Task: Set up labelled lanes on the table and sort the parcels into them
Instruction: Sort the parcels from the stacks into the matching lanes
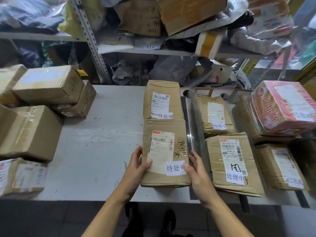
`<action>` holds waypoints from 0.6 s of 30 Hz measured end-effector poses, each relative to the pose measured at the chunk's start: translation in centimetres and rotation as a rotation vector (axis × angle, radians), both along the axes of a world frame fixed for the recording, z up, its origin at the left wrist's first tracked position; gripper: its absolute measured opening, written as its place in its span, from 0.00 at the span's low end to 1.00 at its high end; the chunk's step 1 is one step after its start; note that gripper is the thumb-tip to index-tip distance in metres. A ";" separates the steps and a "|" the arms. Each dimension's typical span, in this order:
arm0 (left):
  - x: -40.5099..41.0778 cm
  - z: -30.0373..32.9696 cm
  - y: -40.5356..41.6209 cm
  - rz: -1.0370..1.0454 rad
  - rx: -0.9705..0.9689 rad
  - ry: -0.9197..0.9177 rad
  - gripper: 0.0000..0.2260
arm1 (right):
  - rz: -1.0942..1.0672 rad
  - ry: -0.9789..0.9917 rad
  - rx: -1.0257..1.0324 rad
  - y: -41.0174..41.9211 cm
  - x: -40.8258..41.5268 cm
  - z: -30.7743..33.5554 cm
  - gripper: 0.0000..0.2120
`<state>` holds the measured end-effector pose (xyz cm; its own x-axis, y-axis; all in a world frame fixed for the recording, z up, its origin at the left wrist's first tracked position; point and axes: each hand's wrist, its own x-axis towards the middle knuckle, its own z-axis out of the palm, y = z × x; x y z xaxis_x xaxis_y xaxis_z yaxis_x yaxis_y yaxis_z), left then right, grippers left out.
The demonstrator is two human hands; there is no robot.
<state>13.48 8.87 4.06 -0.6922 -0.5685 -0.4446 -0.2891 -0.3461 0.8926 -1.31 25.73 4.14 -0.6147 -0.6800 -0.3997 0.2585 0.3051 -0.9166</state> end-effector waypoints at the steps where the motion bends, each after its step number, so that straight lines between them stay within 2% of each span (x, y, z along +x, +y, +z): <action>1: -0.1 0.1 -0.1 0.002 -0.007 0.000 0.42 | 0.003 0.026 0.000 -0.2 -0.3 0.1 0.42; 4: -0.5 0.1 -0.5 0.009 -0.024 0.016 0.38 | 0.036 0.072 0.029 -1.0 -1.1 0.4 0.52; 7: -0.7 0.0 -0.8 -0.006 -0.033 0.032 0.29 | 0.047 0.077 0.048 -1.3 -1.4 0.2 0.42; 9: -0.7 -0.1 -0.8 -0.014 -0.038 0.036 0.28 | 0.039 0.088 0.063 -1.3 -1.3 0.0 0.37; 12: -0.8 -0.2 -0.8 -0.020 -0.035 0.038 0.31 | 0.038 0.095 0.066 -1.4 -1.1 -0.1 0.32; 16: -0.9 0.0 -0.8 -0.008 -0.027 0.038 0.34 | 0.019 0.099 0.063 -1.5 -1.2 0.0 0.31; 18: -0.8 0.2 -0.7 -0.003 -0.022 0.039 0.35 | 0.031 0.098 0.085 -1.4 -1.2 0.2 0.28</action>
